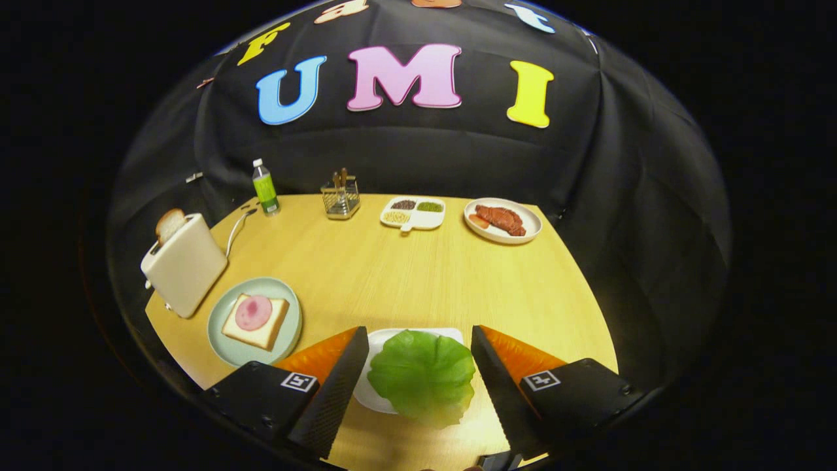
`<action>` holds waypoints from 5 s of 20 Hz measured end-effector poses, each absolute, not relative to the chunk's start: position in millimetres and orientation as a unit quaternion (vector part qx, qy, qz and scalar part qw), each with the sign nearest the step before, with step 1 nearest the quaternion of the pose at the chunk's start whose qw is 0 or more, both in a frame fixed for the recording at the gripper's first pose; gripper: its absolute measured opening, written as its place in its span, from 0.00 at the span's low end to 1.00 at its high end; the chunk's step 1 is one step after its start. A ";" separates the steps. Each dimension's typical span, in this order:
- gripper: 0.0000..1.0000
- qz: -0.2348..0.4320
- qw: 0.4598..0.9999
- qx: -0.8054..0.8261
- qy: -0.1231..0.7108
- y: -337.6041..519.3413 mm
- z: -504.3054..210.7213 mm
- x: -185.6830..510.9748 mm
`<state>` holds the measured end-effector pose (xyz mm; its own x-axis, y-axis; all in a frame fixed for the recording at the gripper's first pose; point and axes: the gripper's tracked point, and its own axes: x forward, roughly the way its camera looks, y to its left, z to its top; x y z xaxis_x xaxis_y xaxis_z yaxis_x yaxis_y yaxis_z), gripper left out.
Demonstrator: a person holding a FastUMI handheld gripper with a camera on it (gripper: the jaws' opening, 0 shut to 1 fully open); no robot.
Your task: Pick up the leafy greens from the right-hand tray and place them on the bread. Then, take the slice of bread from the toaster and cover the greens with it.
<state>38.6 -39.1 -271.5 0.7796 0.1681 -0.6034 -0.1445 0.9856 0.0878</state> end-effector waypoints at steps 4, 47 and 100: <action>0.98 0.115 0.928 -0.008 0.355 -34.9 -314.6 36.9; 0.06 0.126 0.912 -0.023 0.390 8.7 -267.4 37.1; 0.98 0.363 0.894 -0.084 0.247 325.3 -150.0 39.4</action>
